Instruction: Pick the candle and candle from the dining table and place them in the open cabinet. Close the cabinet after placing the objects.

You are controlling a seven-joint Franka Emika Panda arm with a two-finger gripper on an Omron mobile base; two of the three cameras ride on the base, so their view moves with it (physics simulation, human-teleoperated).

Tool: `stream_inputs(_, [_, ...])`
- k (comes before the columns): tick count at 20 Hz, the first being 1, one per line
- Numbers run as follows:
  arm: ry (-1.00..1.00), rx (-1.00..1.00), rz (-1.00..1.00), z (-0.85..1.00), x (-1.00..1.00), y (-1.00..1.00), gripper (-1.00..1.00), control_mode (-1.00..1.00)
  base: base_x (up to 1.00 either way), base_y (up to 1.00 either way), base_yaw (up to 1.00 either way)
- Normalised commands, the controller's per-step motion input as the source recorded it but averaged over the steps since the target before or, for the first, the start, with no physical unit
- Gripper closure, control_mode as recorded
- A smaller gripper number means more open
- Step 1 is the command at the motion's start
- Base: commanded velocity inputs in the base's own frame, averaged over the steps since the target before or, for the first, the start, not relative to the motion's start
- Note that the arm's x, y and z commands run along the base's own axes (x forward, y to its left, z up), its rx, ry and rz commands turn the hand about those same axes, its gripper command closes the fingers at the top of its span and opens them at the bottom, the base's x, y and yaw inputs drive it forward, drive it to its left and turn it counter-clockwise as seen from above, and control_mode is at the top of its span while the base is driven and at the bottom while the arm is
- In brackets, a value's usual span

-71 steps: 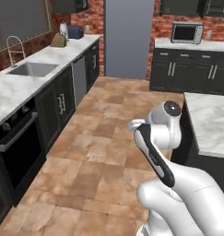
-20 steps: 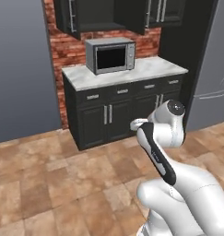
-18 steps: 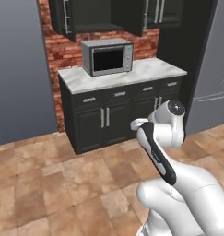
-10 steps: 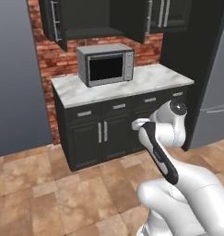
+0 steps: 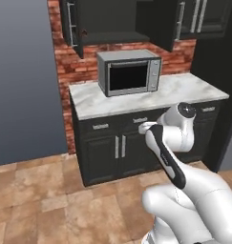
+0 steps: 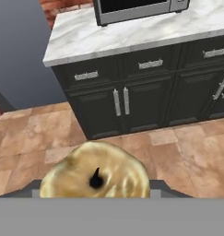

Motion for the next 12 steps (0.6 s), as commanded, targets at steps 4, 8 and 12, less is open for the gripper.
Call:
stream_inputs(4, [0.0,0.0,0.0,0.0,0.0,0.0,1.0,1.0,0.11,-0.45,0.34])
stream_inputs(8, [0.0,0.0,0.0,0.0,0.0,0.0,1.0,1.0,0.15,-0.52,0.28])
stream_inputs(12, [0.0,0.0,0.0,0.0,0.0,0.0,1.0,1.0,0.44,-0.42,0.05])
